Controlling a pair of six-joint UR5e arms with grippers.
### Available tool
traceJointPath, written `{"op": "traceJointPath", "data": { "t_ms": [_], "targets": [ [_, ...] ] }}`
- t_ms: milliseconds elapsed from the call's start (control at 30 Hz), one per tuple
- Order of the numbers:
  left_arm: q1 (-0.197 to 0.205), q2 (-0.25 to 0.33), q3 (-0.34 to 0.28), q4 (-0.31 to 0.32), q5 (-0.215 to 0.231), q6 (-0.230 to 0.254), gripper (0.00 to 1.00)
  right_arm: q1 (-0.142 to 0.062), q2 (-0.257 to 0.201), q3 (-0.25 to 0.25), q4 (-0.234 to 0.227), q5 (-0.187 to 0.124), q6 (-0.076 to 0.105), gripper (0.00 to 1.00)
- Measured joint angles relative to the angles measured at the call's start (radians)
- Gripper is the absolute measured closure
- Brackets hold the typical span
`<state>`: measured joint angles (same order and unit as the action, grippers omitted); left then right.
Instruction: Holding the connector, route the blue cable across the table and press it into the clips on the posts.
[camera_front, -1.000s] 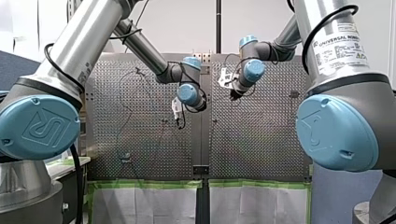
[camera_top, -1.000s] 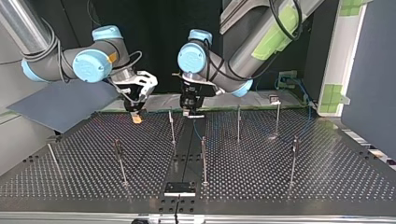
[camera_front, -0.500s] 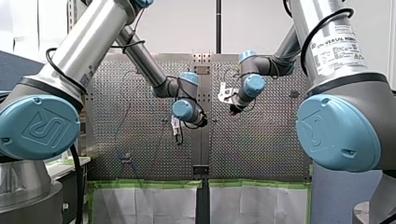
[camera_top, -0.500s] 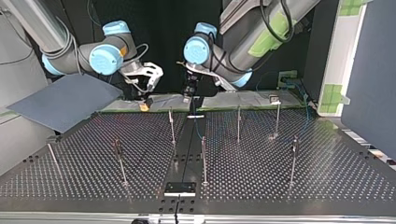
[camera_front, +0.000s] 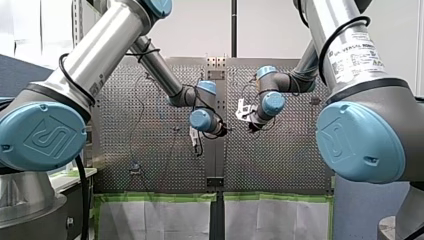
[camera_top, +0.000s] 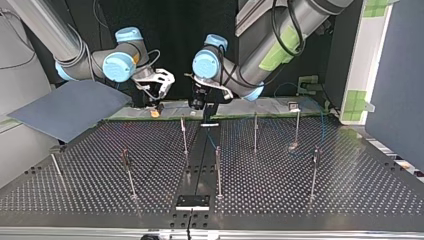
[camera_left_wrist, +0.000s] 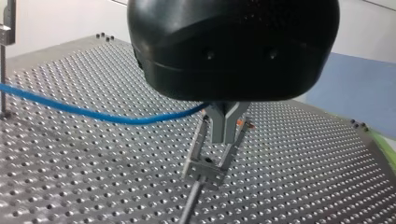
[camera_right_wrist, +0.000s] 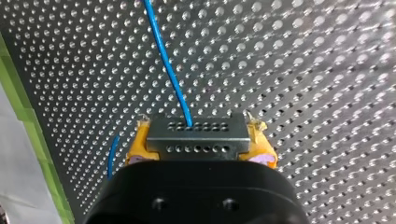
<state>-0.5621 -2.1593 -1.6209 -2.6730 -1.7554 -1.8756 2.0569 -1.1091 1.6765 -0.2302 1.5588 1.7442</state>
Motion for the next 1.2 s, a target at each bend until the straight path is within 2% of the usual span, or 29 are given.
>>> {"op": "traceJointPath", "data": {
  "t_ms": [200,567,933,1200],
  "targets": [
    [0.006,-0.04,0.011,0.005,0.002,0.0,1.0,-0.017,0.015,0.0,-0.014,-0.002,0.003,1.0],
    [0.02,-0.049,0.084,-0.022,0.004,0.006,1.0,-0.043,0.021,-0.001,-0.036,-0.019,0.005,1.0],
    [0.054,-0.052,0.101,-0.031,0.036,-0.005,1.0,-0.074,0.029,-0.018,-0.041,-0.04,0.011,1.0],
    [0.069,-0.107,0.133,-0.049,0.062,-0.013,1.0,-0.09,0.045,-0.026,-0.041,-0.048,0.015,1.0]
  ]
}}
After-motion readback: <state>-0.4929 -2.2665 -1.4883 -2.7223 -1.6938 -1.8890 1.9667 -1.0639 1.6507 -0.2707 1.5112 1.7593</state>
